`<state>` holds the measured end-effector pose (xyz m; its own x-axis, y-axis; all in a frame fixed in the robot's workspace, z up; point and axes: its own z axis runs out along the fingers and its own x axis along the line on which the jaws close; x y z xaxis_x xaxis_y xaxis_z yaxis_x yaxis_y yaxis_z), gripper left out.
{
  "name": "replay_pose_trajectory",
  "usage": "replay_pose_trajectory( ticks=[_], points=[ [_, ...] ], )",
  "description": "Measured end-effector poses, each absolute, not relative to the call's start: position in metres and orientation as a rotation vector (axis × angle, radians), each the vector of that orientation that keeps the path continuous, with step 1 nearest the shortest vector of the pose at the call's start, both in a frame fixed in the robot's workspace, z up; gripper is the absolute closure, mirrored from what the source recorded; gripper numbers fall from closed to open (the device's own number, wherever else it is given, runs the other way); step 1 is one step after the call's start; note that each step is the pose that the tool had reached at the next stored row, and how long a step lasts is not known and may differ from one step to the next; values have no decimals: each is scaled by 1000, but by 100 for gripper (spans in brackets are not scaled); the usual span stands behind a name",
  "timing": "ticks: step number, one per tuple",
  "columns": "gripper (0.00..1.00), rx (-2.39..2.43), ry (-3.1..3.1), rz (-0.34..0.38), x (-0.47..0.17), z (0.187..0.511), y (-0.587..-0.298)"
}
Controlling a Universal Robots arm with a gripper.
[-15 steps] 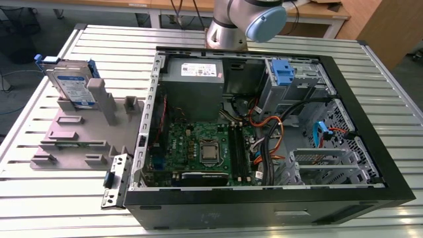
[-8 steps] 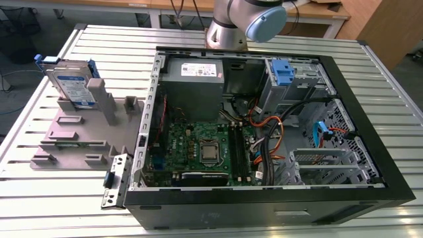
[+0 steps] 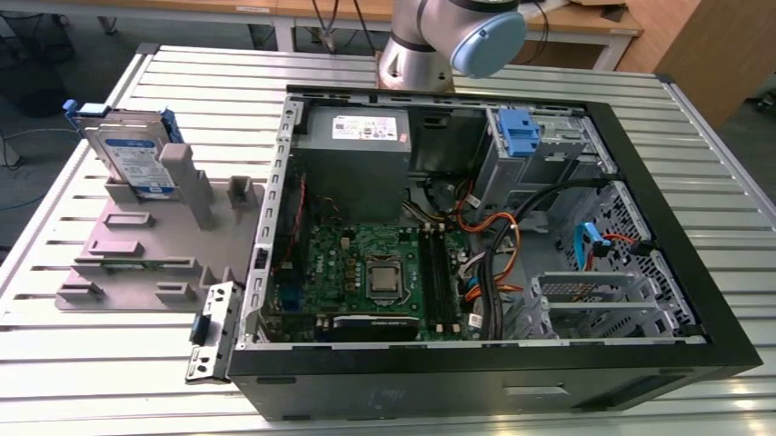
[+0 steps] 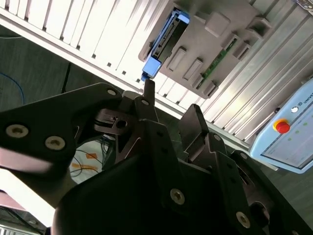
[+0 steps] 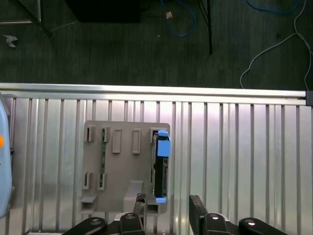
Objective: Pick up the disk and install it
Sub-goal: 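Pick up the disk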
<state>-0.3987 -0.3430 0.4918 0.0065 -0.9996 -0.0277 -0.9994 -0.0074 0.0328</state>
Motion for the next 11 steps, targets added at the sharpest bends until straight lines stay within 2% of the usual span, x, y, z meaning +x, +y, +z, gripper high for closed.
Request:
replay_pose_trajectory(
  ticks=[11],
  points=[
    [53, 2216, -2221, -67, -399, 472, -343]
  ],
)
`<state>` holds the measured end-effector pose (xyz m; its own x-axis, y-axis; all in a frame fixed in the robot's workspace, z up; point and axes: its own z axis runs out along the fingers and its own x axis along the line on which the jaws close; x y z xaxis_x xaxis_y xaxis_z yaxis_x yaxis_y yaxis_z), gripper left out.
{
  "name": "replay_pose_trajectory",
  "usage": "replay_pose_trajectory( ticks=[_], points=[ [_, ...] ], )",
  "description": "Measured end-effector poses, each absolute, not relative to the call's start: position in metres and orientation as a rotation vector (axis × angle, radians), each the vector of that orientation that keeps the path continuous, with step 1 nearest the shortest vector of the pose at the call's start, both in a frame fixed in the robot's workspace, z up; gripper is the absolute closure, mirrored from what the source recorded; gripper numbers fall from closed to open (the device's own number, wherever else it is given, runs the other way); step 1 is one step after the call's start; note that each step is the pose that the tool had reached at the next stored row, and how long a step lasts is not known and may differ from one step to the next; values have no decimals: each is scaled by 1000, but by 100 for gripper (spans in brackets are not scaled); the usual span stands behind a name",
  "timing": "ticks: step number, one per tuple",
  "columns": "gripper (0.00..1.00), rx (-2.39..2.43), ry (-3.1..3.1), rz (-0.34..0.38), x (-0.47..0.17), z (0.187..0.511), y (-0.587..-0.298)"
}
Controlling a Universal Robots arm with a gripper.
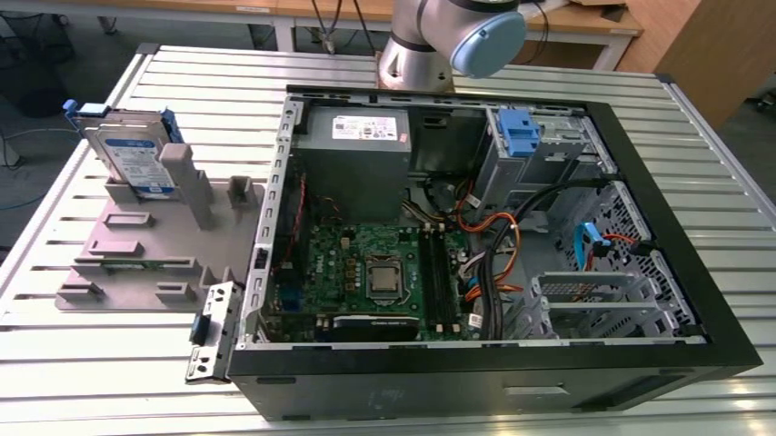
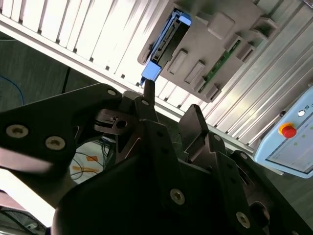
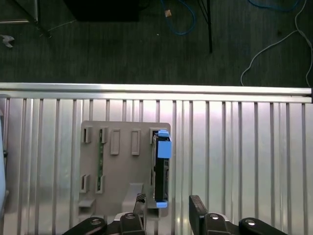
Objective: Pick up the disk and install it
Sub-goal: 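Pick up the disk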
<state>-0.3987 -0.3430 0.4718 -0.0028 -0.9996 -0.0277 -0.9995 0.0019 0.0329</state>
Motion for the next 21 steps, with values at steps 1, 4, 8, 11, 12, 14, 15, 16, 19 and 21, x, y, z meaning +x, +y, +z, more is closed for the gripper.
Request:
replay_pose_trajectory(
  ticks=[1, 4, 8, 11, 12, 14, 15, 16, 19, 21],
  points=[
    [53, 2215, -2222, -67, -399, 470, -343],
    [53, 2212, -2225, -67, -399, 464, -343],
    [53, 2208, -2229, -67, -399, 457, -343],
    [53, 2206, -2231, -67, -399, 452, -343],
    [53, 2205, -2232, -67, -399, 450, -343],
    [53, 2203, -2234, -67, -399, 446, -343],
    [53, 2202, -2235, -67, -399, 445, -343],
    [53, 2201, -2236, -67, -399, 443, -343],
    [53, 2192, -2245, -67, -399, 426, -343],
    [53, 2190, -2247, -67, -399, 422, -343]
  ],
)
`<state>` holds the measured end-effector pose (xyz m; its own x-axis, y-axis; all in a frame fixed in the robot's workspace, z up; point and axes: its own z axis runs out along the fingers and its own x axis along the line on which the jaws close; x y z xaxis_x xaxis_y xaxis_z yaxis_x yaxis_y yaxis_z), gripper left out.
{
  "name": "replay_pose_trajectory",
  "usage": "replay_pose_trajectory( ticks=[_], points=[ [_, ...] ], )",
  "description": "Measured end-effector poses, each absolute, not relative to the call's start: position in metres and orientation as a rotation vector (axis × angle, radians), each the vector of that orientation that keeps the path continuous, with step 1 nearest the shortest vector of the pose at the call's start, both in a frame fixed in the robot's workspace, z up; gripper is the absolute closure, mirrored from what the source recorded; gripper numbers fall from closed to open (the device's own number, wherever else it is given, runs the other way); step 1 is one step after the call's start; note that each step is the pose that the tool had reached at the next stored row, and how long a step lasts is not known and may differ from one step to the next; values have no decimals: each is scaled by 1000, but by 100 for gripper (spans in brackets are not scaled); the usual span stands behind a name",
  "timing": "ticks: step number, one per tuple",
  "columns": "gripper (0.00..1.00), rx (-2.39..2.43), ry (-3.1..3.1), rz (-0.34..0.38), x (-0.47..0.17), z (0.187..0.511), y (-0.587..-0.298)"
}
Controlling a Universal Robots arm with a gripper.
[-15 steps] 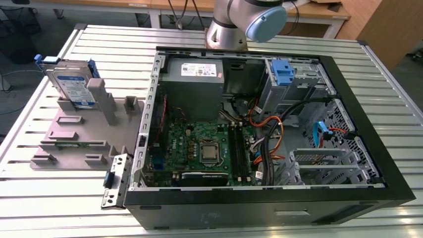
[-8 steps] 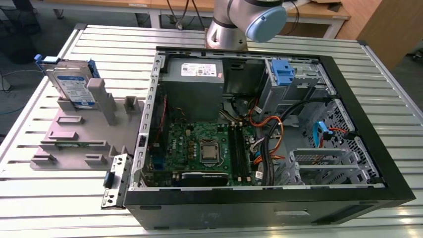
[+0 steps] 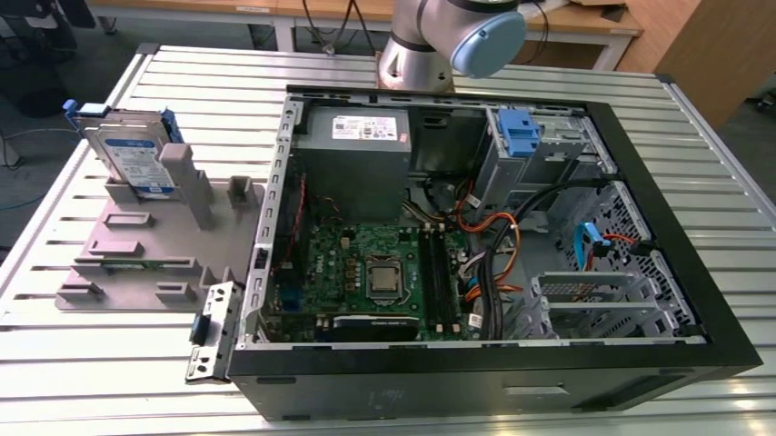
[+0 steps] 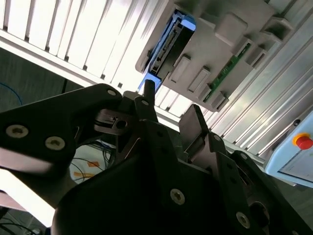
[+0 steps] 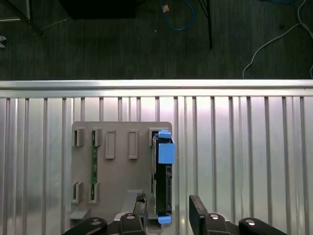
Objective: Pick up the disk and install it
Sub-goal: 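Pick up the disk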
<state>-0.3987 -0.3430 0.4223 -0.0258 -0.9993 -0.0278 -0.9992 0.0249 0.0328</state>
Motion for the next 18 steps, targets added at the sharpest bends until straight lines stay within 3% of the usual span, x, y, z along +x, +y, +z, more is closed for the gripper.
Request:
replay_pose_trajectory(
  ticks=[18],
  points=[
    [53, 2172, -2266, -67, -399, 386, -343]
  ],
)
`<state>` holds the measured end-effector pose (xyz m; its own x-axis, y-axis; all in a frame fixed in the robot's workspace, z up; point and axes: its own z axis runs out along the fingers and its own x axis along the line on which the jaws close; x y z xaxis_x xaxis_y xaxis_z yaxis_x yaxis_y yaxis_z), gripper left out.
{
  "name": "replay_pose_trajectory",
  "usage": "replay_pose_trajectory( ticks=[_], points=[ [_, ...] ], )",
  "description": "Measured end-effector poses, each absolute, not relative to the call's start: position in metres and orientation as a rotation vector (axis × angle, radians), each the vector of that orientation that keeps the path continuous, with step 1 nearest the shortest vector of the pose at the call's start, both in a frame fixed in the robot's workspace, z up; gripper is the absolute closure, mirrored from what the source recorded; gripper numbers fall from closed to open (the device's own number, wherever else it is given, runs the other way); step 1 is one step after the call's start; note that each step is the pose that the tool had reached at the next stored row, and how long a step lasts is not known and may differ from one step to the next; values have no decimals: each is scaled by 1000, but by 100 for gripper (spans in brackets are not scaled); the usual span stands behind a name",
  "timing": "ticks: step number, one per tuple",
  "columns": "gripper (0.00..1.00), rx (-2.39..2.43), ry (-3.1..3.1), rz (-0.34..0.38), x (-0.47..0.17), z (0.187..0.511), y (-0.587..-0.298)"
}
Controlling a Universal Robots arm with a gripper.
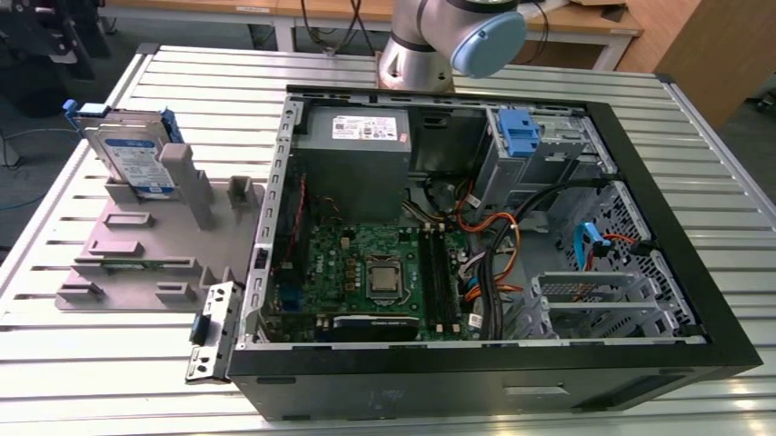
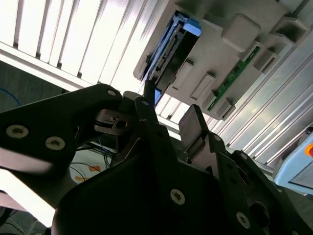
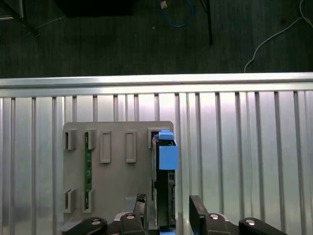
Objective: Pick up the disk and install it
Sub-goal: 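Pick up the disk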
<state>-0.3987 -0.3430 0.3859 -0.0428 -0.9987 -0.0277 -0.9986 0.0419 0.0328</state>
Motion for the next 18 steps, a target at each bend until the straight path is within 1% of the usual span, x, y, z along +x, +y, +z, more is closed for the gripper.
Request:
replay_pose_trajectory(
  ticks=[18],
  points=[
    [53, 2154, -2282, -67, -399, 353, -343]
  ],
)
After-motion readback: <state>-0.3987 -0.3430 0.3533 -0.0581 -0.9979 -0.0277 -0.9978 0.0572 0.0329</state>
